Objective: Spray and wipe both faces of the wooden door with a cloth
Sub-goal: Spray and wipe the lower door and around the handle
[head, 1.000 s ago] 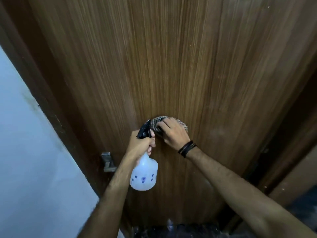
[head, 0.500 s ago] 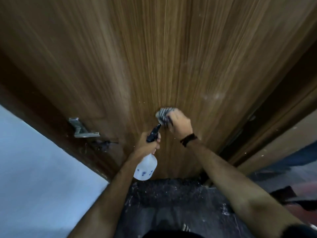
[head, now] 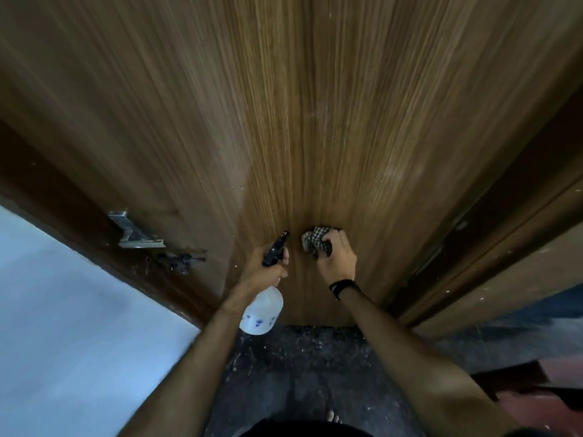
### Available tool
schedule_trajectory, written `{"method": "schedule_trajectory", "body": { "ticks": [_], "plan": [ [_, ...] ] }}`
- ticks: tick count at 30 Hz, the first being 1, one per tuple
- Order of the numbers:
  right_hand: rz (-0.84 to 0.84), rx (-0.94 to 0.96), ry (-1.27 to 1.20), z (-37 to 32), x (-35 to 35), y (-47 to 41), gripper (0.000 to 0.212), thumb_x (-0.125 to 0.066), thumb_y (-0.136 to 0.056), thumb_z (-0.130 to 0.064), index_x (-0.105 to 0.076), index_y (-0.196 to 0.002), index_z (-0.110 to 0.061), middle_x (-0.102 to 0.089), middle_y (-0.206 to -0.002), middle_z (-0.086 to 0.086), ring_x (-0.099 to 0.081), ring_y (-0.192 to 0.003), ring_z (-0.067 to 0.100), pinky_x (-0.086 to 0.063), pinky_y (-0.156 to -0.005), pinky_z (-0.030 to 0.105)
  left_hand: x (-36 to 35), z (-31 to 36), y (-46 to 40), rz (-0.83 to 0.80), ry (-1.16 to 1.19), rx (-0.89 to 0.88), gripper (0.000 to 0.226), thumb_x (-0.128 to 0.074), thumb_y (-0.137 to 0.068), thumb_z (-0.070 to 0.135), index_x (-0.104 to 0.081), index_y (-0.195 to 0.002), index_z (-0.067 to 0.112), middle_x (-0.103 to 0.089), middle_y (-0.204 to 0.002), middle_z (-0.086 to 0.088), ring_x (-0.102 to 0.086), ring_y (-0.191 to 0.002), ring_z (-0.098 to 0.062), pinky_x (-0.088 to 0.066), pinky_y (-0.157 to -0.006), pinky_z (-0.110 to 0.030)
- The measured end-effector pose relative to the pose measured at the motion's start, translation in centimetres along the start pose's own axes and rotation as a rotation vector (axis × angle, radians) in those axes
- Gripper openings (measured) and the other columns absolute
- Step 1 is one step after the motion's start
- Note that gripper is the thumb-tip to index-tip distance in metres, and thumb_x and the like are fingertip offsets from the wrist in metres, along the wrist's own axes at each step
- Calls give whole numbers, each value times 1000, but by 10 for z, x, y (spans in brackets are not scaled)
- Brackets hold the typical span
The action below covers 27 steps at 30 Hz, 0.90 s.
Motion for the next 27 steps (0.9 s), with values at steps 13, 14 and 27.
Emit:
{"method": "schedule_trajectory", "body": {
  "ticks": [13, 14, 27],
  "plan": [
    [441, 464, -35, -242, 146, -95, 29, -66, -75, -1, -63, -103, -10, -60, -103, 2, -60, -95, 17, -50, -77, 26, 52, 162, 32, 1, 29, -305, 31, -50, -79, -20, -60, -85, 9, -57, -75, -10, -49, -46, -14, -37, -49, -27],
    [353, 538, 40, -266, 139, -98, 31, -60, -74, -4, -62, -104, -12, -59, -104, 1, -59, -95, 19, -51, -75, 30, 64, 176, 37, 15, 30, -319, 30, -51, -78, -19, -59, -84, 9, -57, -73, -10, -47, -45, -14, -38, -49, -28],
    [757, 264, -95, -344, 287, -157, 29, -72, -81, -11, -54, -103, -15, -56, -106, 1, -56, -96, 16, -47, -82, 32, 164, 332, 108, 30, 30, -556, 27, -54, -84, -14, -64, -90, 11, -60, -72, -9, -52, -52, -15, -44, -53, -29]
  ]
}}
Point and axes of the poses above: each hand's wrist, its own y-axis away from the middle knuckle, its own x-axis out of the back of the hand, z = x × y, the point moved 10 cm from there along -y, towards the middle knuckle
